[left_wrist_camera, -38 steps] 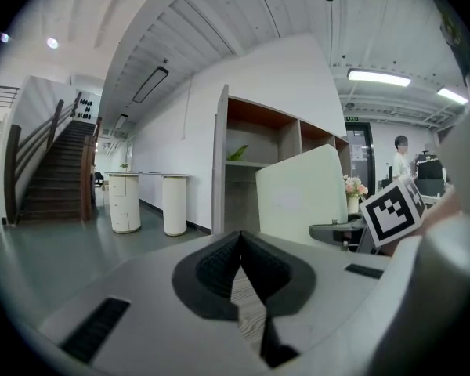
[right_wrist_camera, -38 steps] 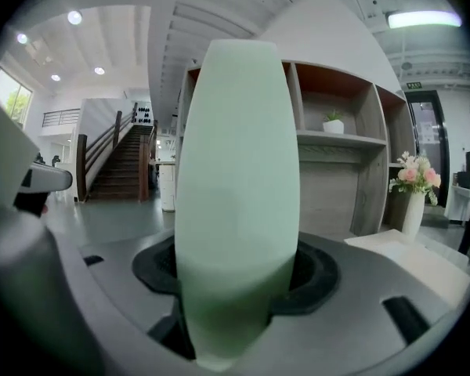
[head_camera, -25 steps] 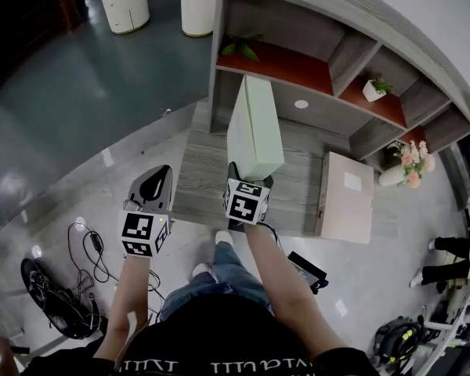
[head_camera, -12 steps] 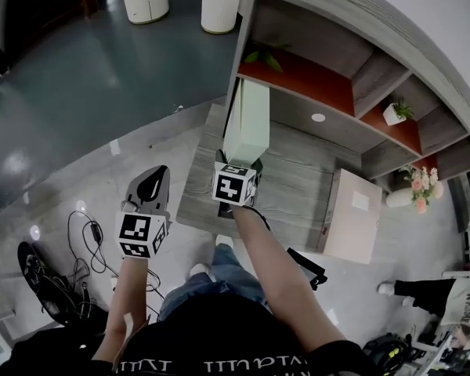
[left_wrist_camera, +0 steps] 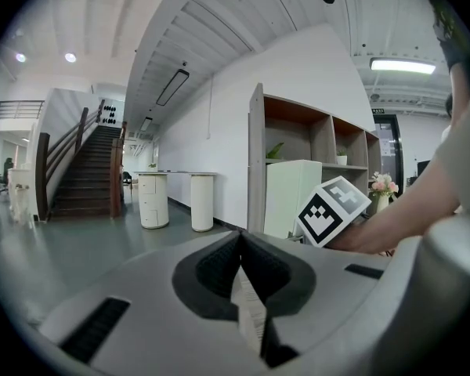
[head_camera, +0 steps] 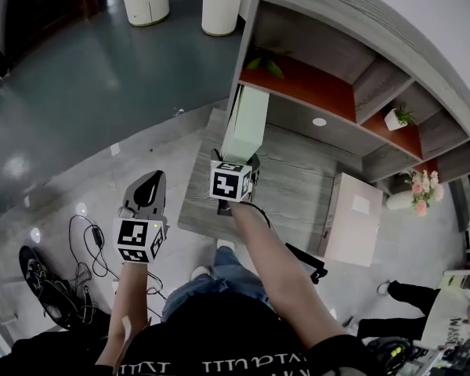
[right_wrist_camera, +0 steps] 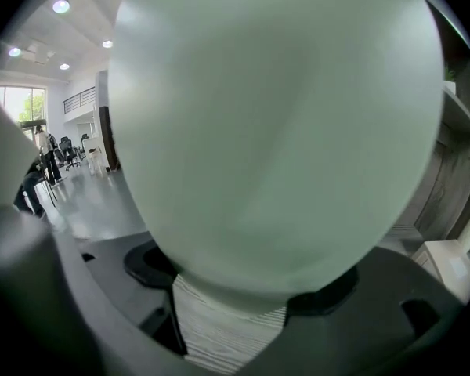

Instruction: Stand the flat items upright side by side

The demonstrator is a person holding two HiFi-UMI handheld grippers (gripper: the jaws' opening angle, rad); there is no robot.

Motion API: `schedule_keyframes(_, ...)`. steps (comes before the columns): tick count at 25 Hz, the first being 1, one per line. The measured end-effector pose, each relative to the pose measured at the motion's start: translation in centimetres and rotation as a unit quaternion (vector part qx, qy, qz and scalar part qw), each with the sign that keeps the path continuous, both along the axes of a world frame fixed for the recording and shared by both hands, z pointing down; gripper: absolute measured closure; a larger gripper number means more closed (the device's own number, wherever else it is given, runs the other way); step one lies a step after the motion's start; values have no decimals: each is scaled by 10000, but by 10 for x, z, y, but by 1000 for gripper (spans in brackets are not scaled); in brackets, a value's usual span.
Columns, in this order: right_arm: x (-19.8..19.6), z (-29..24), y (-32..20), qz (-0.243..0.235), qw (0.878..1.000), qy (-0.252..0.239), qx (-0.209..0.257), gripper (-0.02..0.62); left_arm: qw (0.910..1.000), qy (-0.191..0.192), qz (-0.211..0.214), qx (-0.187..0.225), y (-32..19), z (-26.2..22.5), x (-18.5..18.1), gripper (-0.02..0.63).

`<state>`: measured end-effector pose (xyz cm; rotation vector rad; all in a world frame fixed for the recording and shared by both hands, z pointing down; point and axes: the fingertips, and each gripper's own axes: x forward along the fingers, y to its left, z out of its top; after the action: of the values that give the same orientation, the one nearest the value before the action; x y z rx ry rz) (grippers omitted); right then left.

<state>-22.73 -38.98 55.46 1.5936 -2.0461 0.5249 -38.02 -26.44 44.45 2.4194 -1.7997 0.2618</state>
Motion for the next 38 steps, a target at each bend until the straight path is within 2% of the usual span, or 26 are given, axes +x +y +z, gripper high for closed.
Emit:
schedule_keyframes(3,5,-2,9,19,10000,-67,-69,203,9999,34,108,36,0,-1,5,594)
schedule_keyframes(9,26,-18,37,226,9979,-573,-222,199,9980,68,620,41,2,0,35,594)
schedule_keyframes(13,39,-28,57,256,9978,-596,-163,199,9954,69,948,75,13,-1,51,594)
schedule_keyframes(18,41,-42,91,-140,9942,-1007,-358,199,9943,140,1052,48,23,1,56,594)
schedule_keyframes(21,58,-60,114,-371,9885,-1393,-450,199,9924,159,1223,17,27,2,68,594)
schedule_keyframes(24,98,-85,134,-445,9853,-1612,-350,201,9888,177,1479,20,31,0,88,594)
schedule_keyframes(27,154,-112,147,-316,9839,-1761,-48,201,9854,173,1694,55,35,-3,112,594)
schedule_keyframes(33,288,-137,172,666,9809,-1732,585,201,9799,141,1986,137,34,-8,168,594)
schedule_keyframes(38,377,-127,193,1080,9779,-1663,656,201,9797,172,1987,209,25,-11,225,594)
